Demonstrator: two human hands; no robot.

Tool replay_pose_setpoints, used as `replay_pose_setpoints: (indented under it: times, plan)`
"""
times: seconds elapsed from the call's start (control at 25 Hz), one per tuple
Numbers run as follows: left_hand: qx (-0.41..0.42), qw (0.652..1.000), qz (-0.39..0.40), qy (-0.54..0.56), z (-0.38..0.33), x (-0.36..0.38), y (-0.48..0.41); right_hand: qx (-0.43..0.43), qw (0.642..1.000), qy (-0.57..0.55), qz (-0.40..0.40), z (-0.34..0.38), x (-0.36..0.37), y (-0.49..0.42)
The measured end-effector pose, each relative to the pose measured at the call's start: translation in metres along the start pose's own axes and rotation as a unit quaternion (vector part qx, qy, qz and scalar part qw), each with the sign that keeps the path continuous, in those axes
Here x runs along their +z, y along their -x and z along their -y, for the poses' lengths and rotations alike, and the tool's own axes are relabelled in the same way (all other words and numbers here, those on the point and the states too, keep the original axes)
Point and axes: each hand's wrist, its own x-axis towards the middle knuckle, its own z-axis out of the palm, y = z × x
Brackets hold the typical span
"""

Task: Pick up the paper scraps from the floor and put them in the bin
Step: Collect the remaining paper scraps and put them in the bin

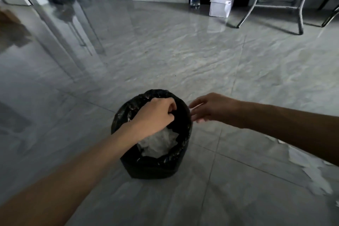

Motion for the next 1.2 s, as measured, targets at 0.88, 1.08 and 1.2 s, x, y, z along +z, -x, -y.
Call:
replay_pose_setpoints:
  times: [0.88,1.08,1.2]
  plan:
    - [0.358,0.876,0.283,-0.157,-0.331,0.316,-0.067,0.233,0.867,0.248,-0.364,-0.478,-0.231,0.221]
    - [0.377,0.863,0.261,-0.212,-0.337,0.380,-0.078,0.144,0.887,0.198,-0.393,-0.486,-0.229,0.209]
    - [0.372,0.877,0.256,-0.167,-0.332,0.397,-0.084,0.089,0.898,0.202,-0.380,-0.474,-0.229,0.186]
